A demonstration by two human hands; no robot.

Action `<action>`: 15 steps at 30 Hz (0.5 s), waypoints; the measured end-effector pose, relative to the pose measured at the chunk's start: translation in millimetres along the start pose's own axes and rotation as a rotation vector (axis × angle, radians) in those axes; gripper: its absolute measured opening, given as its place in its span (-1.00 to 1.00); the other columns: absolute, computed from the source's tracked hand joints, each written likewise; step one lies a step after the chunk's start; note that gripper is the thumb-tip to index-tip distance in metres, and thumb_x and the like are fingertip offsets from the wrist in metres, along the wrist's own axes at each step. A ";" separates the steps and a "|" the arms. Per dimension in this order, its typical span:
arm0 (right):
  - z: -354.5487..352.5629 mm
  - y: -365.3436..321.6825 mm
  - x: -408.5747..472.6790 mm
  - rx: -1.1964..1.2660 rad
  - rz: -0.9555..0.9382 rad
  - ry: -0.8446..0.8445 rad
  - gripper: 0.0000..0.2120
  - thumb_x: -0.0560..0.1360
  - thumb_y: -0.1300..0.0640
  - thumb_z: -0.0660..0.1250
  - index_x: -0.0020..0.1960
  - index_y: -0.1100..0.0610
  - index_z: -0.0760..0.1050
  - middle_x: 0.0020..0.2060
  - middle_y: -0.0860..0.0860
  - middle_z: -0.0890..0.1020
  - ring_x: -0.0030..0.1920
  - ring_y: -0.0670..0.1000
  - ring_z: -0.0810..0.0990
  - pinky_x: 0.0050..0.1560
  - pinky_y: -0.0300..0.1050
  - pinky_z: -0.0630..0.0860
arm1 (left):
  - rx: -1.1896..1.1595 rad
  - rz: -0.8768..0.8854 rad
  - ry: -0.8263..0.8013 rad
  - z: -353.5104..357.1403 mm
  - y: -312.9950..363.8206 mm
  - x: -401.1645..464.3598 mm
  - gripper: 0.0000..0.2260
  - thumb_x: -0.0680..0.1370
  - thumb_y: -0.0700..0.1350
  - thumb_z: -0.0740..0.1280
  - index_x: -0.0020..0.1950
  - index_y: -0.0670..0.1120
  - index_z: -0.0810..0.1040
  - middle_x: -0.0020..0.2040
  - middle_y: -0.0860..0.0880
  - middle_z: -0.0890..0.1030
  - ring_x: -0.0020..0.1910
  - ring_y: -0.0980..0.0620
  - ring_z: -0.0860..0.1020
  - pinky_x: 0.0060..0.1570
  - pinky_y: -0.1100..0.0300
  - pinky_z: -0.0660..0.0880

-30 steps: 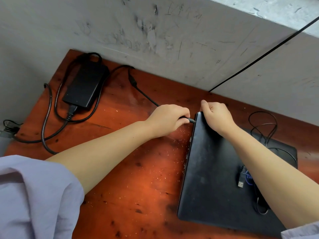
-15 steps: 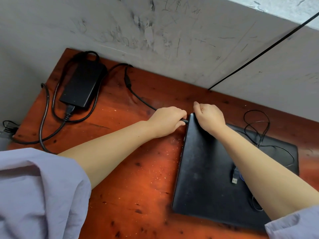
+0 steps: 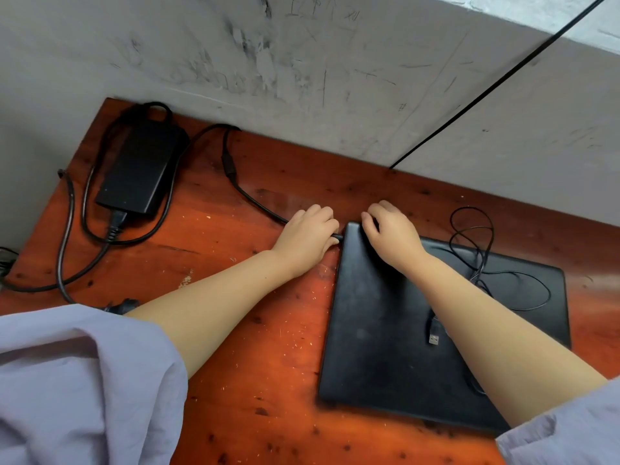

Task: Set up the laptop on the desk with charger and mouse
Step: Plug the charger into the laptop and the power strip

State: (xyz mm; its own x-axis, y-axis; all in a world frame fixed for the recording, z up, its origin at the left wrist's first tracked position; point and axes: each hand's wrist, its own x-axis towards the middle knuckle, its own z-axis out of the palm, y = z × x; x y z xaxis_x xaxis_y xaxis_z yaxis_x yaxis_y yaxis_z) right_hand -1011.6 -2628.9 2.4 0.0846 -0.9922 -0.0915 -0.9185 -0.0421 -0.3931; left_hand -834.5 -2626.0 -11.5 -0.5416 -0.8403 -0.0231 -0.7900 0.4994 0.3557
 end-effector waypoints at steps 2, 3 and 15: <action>-0.9 -0.7 -5.0 -0.034 0.003 -0.019 -0.76 0.56 0.16 0.16 -0.14 0.30 0.47 -0.17 0.22 0.53 -0.11 0.22 0.50 -0.20 -0.05 0.33 | -0.001 -0.040 -0.030 -1.7 1.3 -0.6 -0.79 0.55 -0.04 0.25 0.08 -0.13 0.53 0.07 -0.10 0.51 0.12 -0.11 0.41 0.04 0.04 0.33; -2.4 -1.8 -7.6 -0.044 0.010 -0.033 -0.77 0.57 0.16 0.15 -0.10 0.30 0.48 -0.14 0.22 0.54 -0.07 0.24 0.50 -0.14 0.00 0.38 | 0.004 -0.065 -0.051 -4.1 2.6 -2.0 -0.77 0.55 -0.03 0.24 0.12 -0.11 0.52 0.09 -0.09 0.51 0.14 -0.11 0.41 0.06 0.03 0.33; -8.9 -91.2 -33.4 0.045 -0.244 -0.061 -0.79 0.54 0.20 0.19 0.05 0.23 0.56 -0.01 0.18 0.56 0.06 0.20 0.49 0.06 0.05 0.46 | -0.044 -0.356 0.153 -50.1 -3.0 -151.6 -0.75 0.56 0.02 0.22 0.12 -0.08 0.56 0.03 -0.06 0.55 0.07 -0.06 0.46 0.08 0.06 0.39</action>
State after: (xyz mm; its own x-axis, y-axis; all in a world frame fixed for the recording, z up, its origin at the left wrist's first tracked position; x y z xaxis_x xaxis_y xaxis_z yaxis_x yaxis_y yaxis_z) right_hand -934.1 -2593.0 49.4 0.3263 -0.9443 -0.0430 -0.8499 -0.2732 -0.4505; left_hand -735.6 -2510.6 37.7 -0.1842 -0.9828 -0.0137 -0.9059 0.1644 0.3902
